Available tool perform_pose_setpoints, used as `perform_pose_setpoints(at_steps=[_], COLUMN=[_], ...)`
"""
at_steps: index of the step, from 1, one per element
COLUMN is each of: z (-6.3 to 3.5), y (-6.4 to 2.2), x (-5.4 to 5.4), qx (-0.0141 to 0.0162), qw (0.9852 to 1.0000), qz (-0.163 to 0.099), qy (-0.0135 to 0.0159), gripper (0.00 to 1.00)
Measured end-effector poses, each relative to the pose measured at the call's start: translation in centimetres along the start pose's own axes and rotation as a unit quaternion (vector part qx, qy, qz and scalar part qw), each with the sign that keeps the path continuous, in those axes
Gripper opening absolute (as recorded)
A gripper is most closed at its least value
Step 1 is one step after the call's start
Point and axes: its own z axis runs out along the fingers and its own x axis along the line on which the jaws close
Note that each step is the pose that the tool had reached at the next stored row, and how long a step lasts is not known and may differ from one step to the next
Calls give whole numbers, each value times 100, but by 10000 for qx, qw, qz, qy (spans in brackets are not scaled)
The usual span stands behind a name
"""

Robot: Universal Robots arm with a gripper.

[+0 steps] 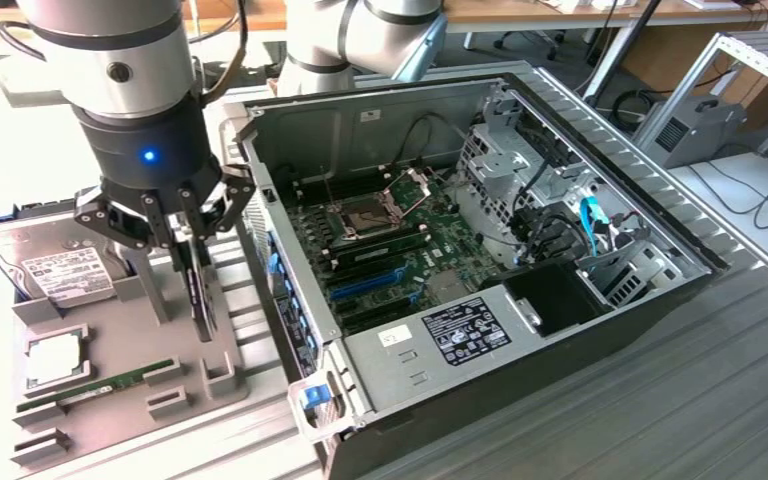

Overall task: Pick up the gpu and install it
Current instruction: 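Pick up the gpu and move the gpu toward the slot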

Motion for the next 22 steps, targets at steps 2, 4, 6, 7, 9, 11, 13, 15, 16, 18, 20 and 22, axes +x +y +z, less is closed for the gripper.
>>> perform_pose_setpoints(at_steps=[2, 4, 6, 7, 9, 11, 13, 15, 16, 18, 20, 22], z=[-26, -54, -77, -97, -123, -144, -165, -223, -252, -320, -389, -435], y=[0, 1, 1, 1, 2, 2, 2, 4, 4, 7, 11, 13], x=[-1, -2, -3, -3, -4, -5, -6, -8, -9, -11, -13, -14], qx=[2, 3, 5, 7, 9, 11, 13, 20, 25, 39, 52, 62], qw=[10000, 10000, 10000, 10000, 10000, 10000, 10000, 10000, 10000, 10000, 10000, 10000], qz=[0, 0, 0, 0, 0, -1, -1, -1, -1, -2, -2, -2], qy=[0, 0, 0, -1, 0, -1, -1, -1, -2, -2, -2, -3], gripper=[26, 26, 26, 26, 26, 26, 26, 26, 26, 26, 26, 26])
